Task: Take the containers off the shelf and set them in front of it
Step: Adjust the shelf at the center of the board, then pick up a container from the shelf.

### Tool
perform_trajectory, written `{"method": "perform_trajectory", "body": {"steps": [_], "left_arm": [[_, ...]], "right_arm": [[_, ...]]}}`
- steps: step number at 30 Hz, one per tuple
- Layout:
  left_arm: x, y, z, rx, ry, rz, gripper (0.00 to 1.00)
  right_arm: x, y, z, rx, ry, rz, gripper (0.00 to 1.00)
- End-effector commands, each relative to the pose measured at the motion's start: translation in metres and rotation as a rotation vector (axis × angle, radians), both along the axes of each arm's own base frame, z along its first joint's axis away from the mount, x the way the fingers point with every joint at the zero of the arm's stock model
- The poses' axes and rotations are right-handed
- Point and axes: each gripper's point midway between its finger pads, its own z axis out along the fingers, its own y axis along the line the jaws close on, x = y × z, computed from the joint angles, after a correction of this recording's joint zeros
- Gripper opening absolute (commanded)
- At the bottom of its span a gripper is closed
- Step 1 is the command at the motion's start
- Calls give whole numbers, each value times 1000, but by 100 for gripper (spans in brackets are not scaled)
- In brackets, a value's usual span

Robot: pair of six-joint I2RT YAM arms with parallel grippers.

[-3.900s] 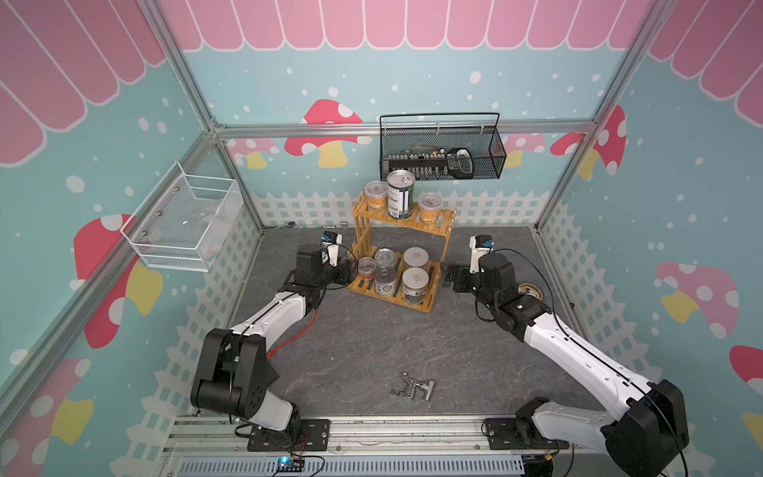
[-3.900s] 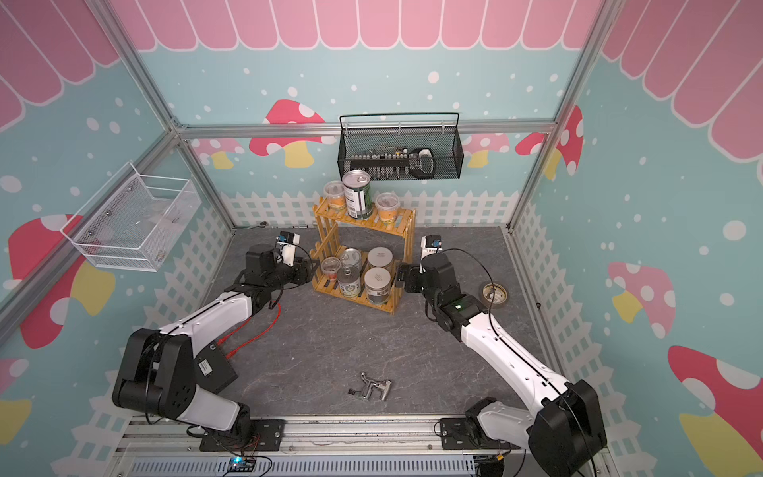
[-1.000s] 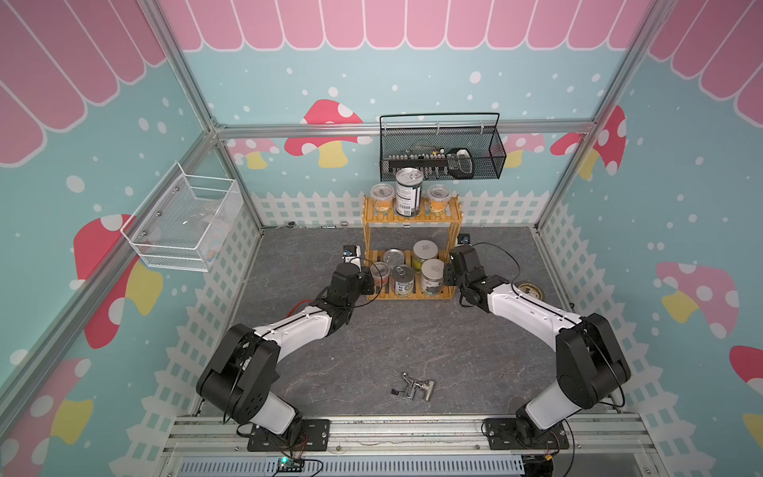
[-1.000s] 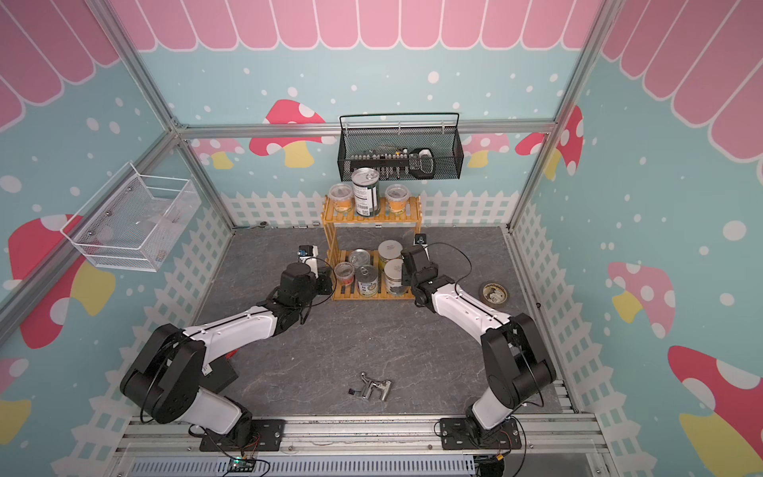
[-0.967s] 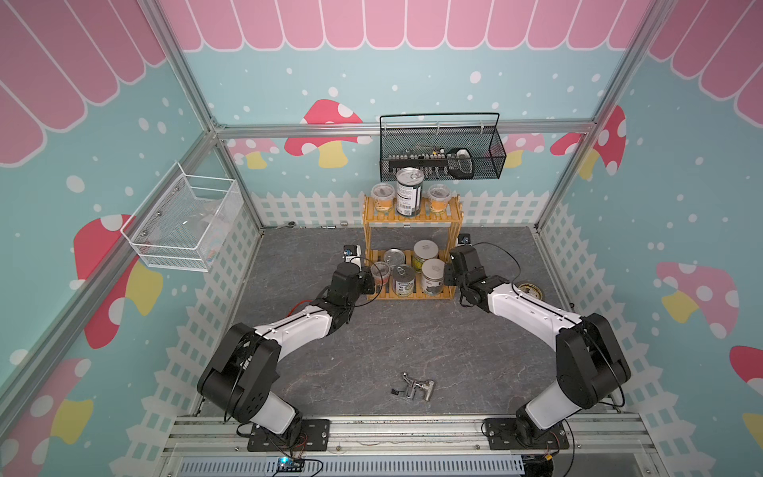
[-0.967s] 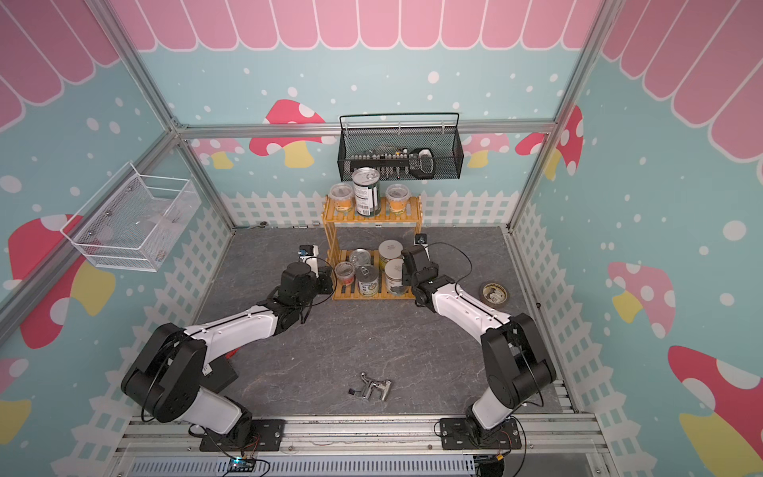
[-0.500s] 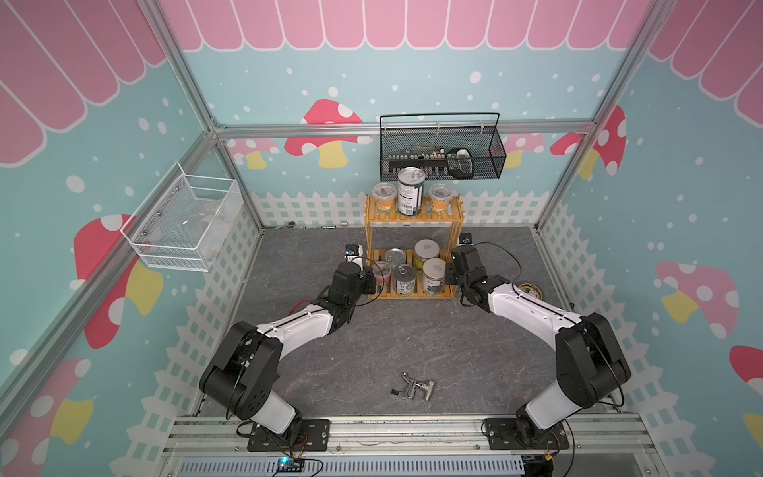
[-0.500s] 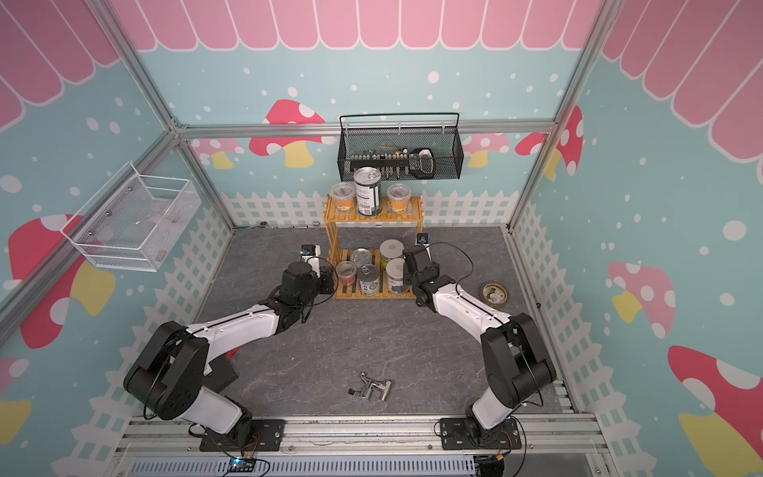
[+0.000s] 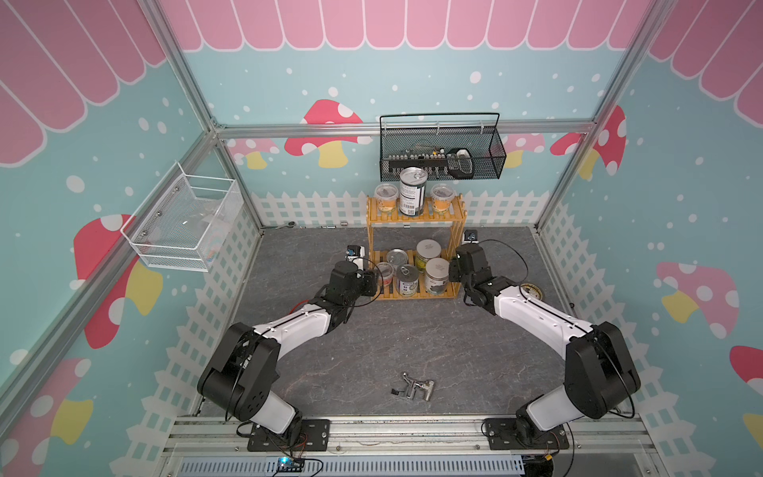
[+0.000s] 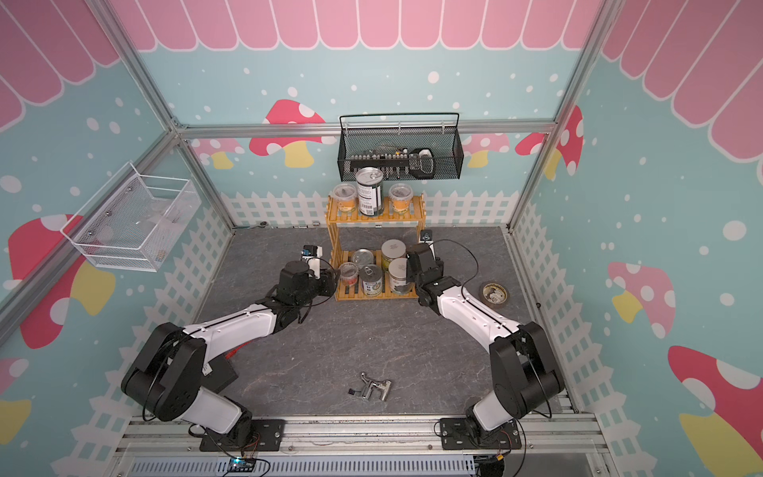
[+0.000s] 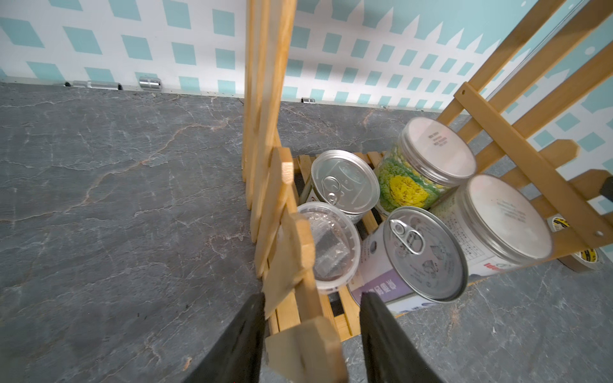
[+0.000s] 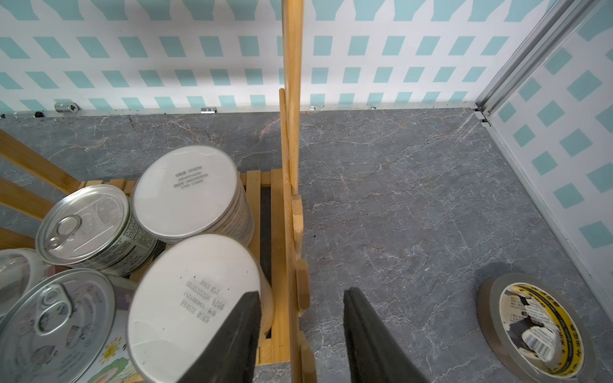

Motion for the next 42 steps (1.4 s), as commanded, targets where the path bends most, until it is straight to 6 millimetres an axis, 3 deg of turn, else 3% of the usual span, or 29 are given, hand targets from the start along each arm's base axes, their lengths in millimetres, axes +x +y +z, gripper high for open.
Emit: {"method": "perform_trajectory", "body": {"steps": [1, 3, 12, 19, 24, 27, 33, 42], "left_arm": [[5, -2, 22, 10, -46, -31, 49], [12, 9, 19, 18, -38, -15, 49], [10, 11, 33, 33, -55, -29, 50], [-9, 9, 78, 36, -142, -82, 58], [-12, 1, 130, 78, -270, -166, 71], [-4, -7, 155, 122, -329, -222, 77], [26, -6, 196, 128, -403, -294, 89], [67, -31, 213, 117, -406, -417, 94]], "right_arm": [[-6, 0, 8, 9, -12, 17, 48], [-8, 1, 12, 21, -16, 25, 50], [-20, 2, 29, 33, -34, 74, 62], [-38, 15, 58, 35, -85, 225, 79], [-60, 32, 92, 29, -174, 407, 93], [-75, 43, 117, 26, -243, 518, 99], [-96, 53, 154, -3, -359, 664, 99], [-88, 43, 187, 0, -446, 710, 99]]}}
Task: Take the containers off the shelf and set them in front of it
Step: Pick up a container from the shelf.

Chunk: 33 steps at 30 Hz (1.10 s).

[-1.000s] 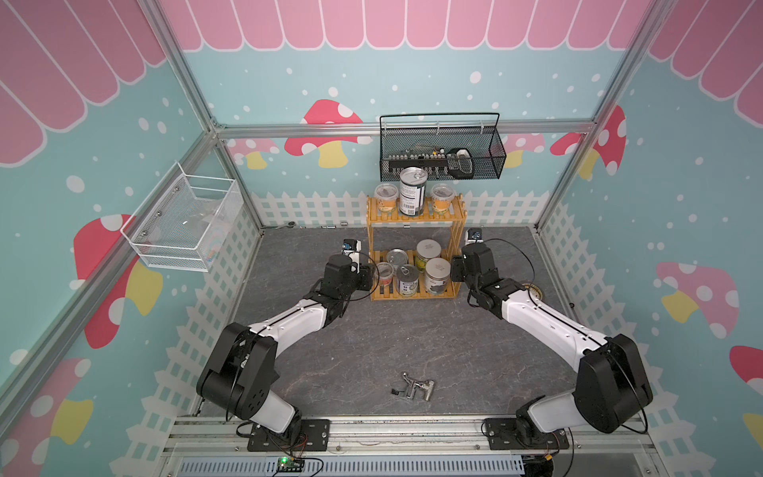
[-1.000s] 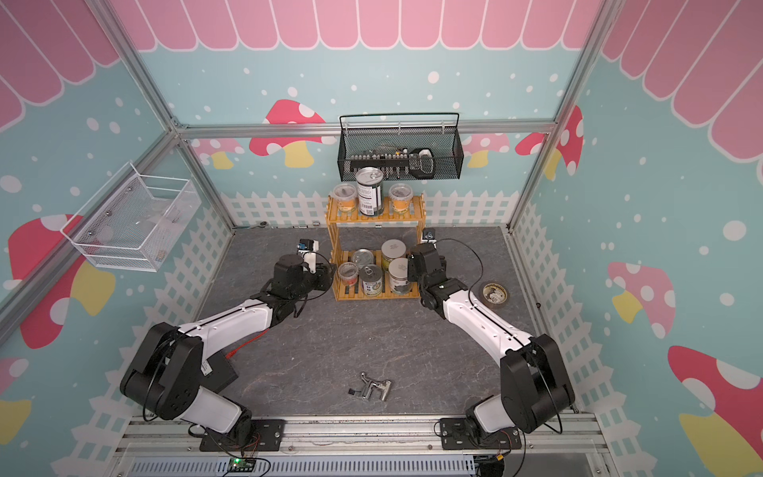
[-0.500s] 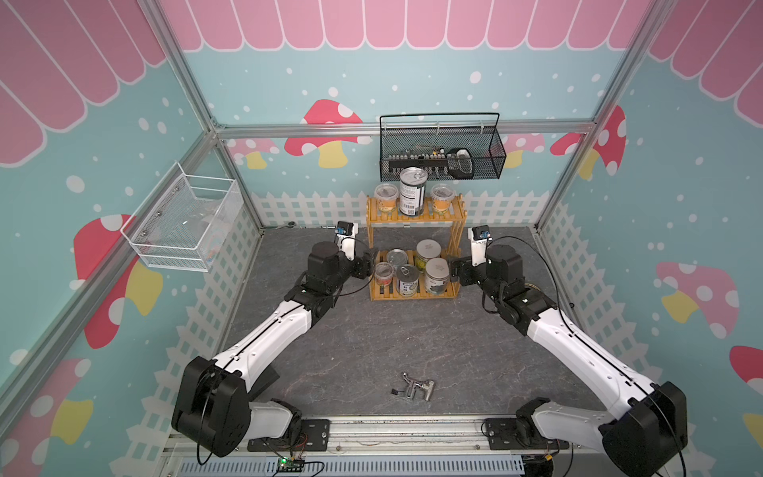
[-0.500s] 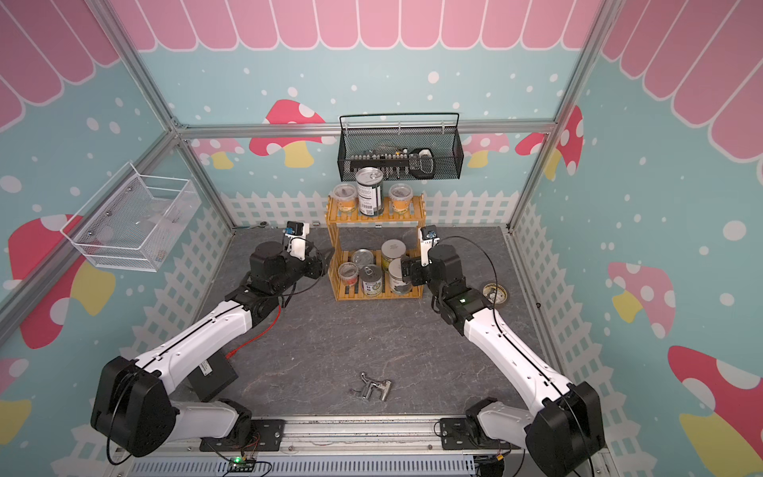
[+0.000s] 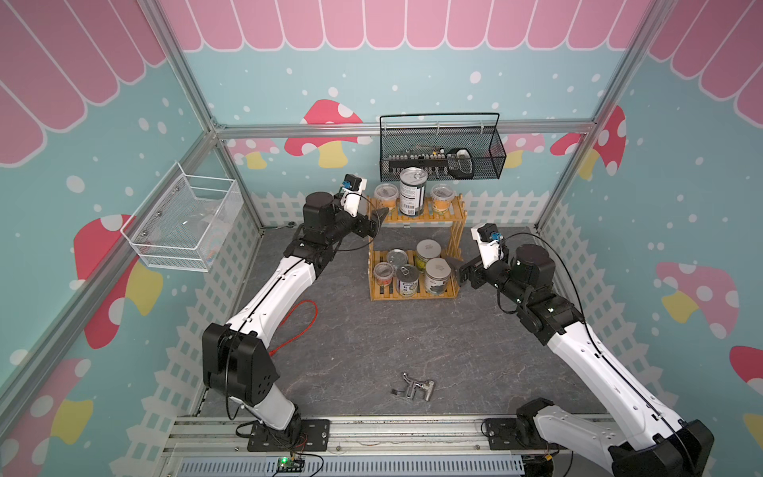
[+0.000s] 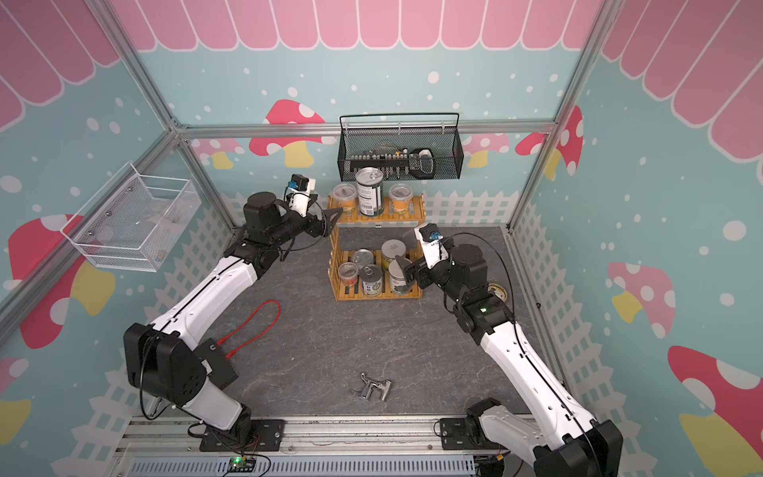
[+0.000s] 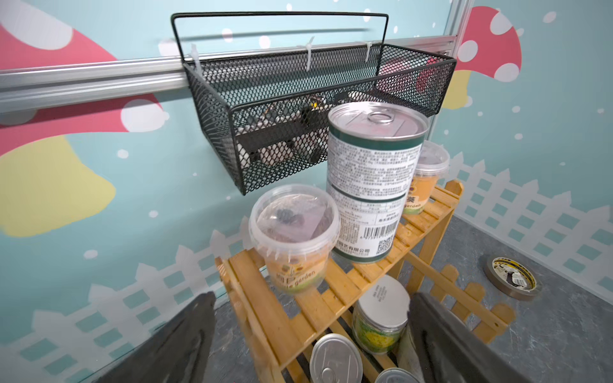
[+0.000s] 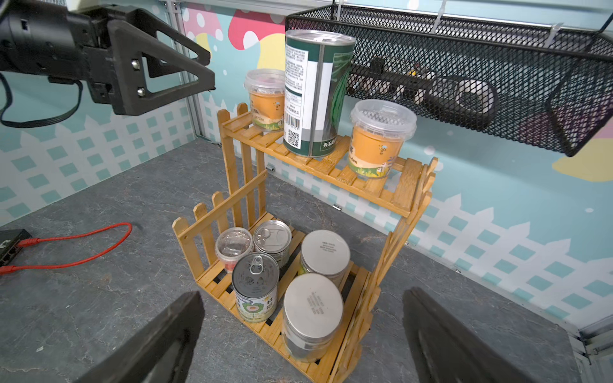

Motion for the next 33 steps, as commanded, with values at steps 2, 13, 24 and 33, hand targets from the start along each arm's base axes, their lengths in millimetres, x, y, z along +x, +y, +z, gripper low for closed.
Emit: {"method": "perform_trajectory", "body": {"steps": [2, 13, 24, 33], "left_arm": [[14, -13, -6, 37, 31, -63, 95], [58, -20, -17, 44, 67, -46, 94], [74, -26, -24, 35, 82, -70, 83], [73, -24, -18, 34, 67, -86, 59]], "right_arm": [[4, 2, 35, 15, -90, 70, 99], [31, -13, 52, 72, -106, 111, 99], [48, -16, 55, 95, -110, 114, 99], [51, -15, 52, 95, -105, 125, 98]]}}
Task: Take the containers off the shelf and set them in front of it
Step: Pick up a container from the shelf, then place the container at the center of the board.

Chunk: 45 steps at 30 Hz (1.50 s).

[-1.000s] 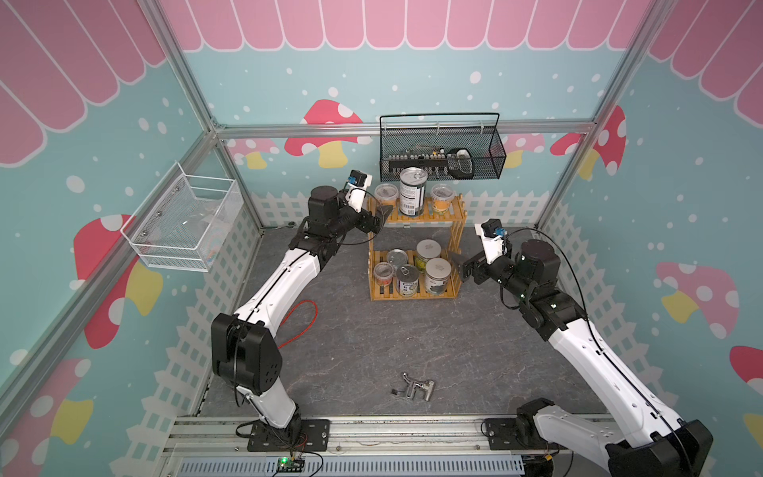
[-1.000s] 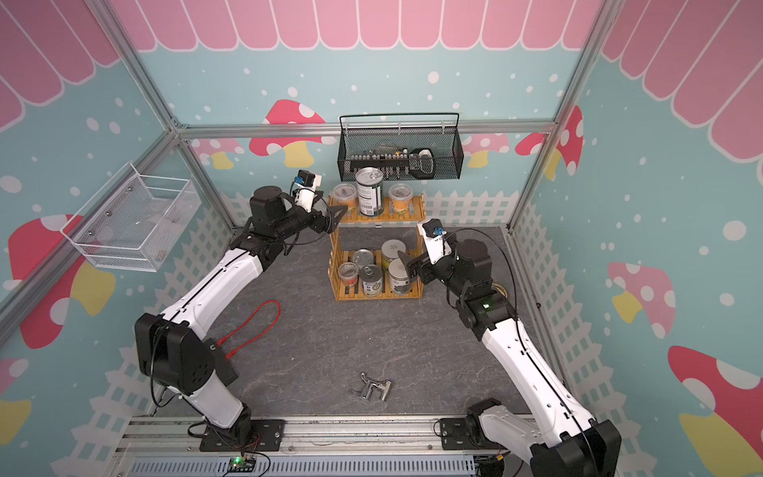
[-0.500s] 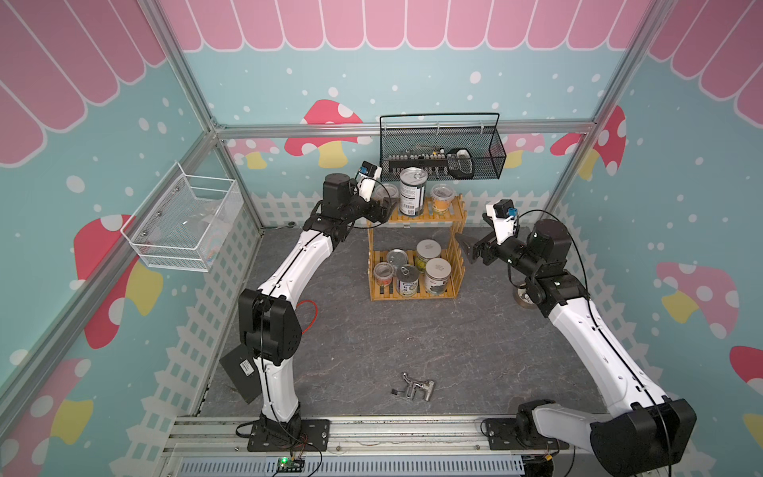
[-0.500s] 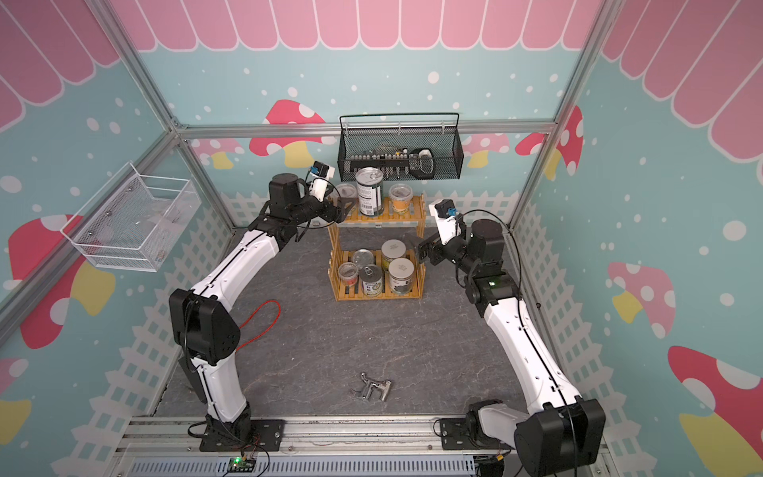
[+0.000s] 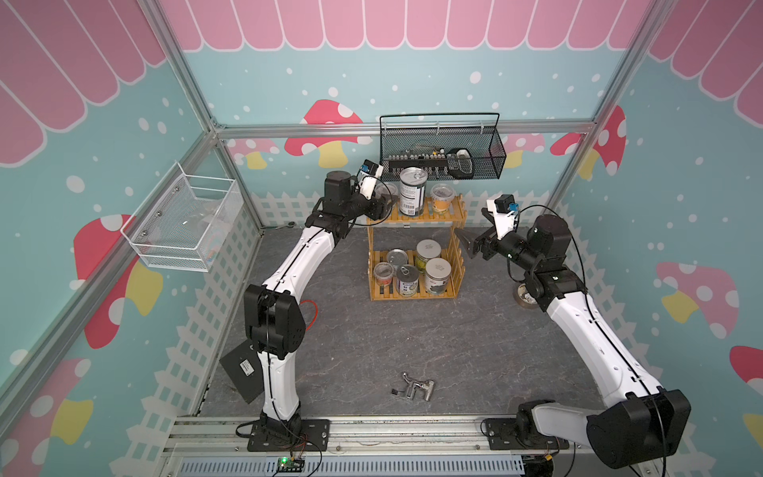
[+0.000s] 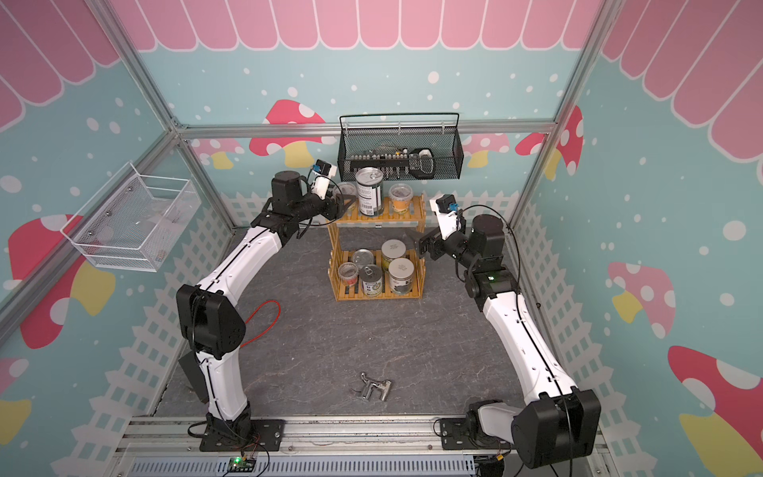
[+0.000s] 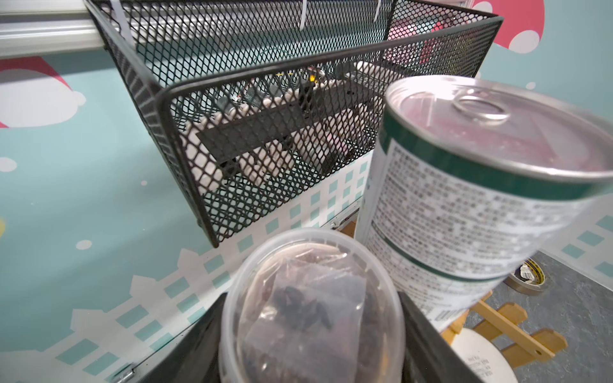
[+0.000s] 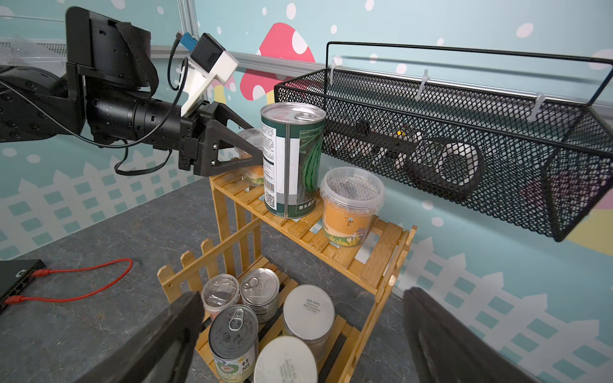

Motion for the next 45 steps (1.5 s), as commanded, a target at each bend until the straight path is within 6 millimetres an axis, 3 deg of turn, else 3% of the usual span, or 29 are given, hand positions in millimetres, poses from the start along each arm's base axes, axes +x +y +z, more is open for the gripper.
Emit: {"method": "perform_trajectory", "body": {"steps": [1, 7, 12, 17, 23, 30, 34, 41, 45], "left_arm": [[0, 3, 7, 2, -16, -17, 58], [-8, 8, 16, 9, -35, -12, 56], [-24, 12, 36, 2, -64, -16, 55], [-52, 18, 55, -3, -88, -14, 54], [-97, 16, 51, -11, -62, -6, 54], [-175, 9, 4, -42, -34, 45, 54], [-216, 6, -32, -76, 1, 61, 53], [-241, 17, -136, -70, 127, 177, 53], [-246, 26, -176, -89, 149, 230, 52]], "right_arm": [[2, 2, 13, 19, -29, 20, 99], [2, 5, 10, 26, -21, 34, 99], [0, 7, 13, 30, -30, 49, 99], [-4, 9, 14, 33, -34, 67, 99], [-11, 13, 11, 45, -31, 103, 99], [-23, 18, -4, 46, -10, 151, 99], [-29, 21, -15, 46, 3, 175, 99], [-38, 25, -34, 46, 13, 205, 99], [-40, 26, -41, 43, 22, 206, 98]]}}
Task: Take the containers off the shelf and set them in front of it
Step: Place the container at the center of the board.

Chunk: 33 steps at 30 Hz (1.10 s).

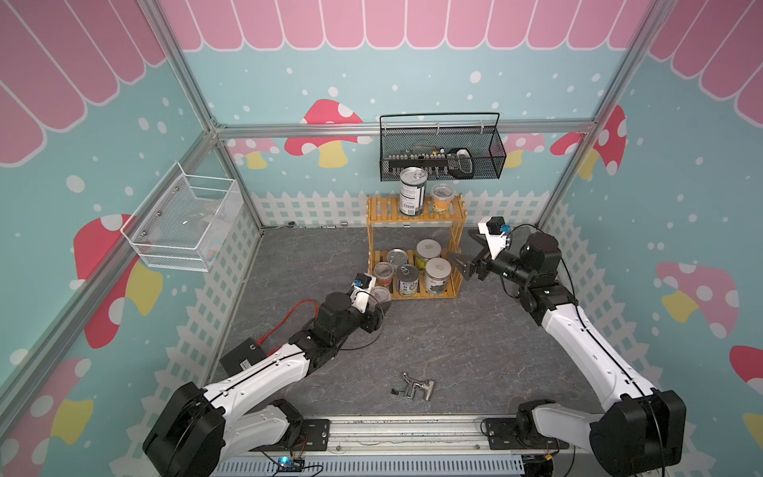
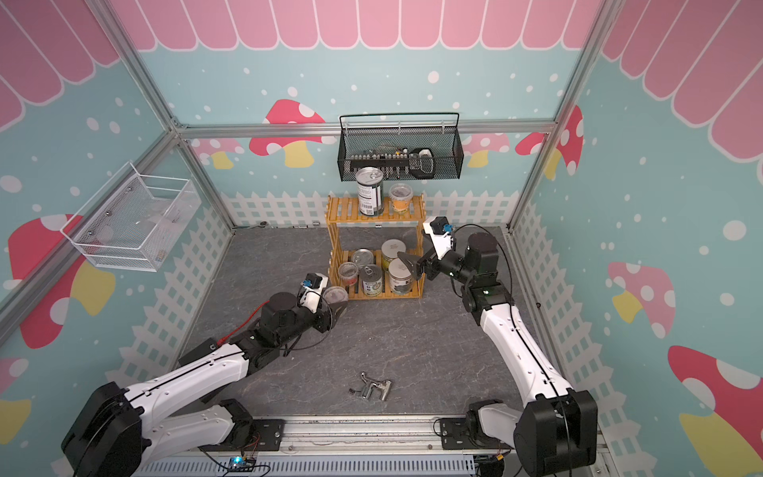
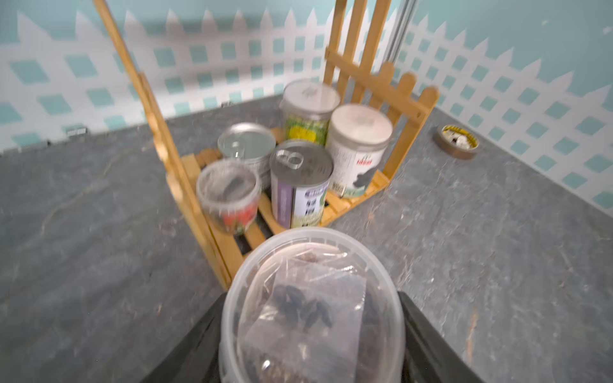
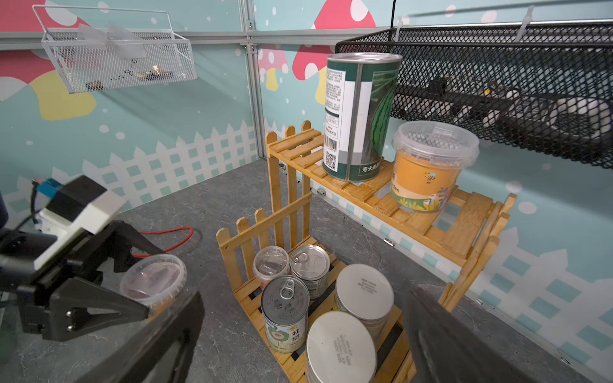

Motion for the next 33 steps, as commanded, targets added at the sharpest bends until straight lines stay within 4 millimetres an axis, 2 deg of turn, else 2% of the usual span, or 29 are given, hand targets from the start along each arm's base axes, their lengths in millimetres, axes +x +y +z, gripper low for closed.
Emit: {"method": "perform_trajectory", "body": {"steps": [1, 6, 8, 12, 22, 29, 33], "left_arm": [[12, 9, 5, -86, -72, 107, 52], [18, 14, -31, -74, -27, 163, 52], [21, 22, -45, -63, -19, 217, 52], [24, 29, -65, -45, -3, 260, 52], [30, 35, -77, -35, 4, 323, 52], [22, 34, -94, -44, 58, 335, 52], [21, 34, -95, -43, 66, 335, 56]], "right_arm": [[-9, 4, 9, 11, -43, 22, 99], [-9, 2, 4, 6, -33, 11, 99], [-9, 2, 1, 4, -28, 9, 99], [-8, 2, 0, -1, -31, 6, 99], [-6, 4, -7, -4, -21, 6, 99], [-5, 4, -9, -6, -16, 6, 99], [-4, 4, -9, -6, -15, 5, 99]]}}
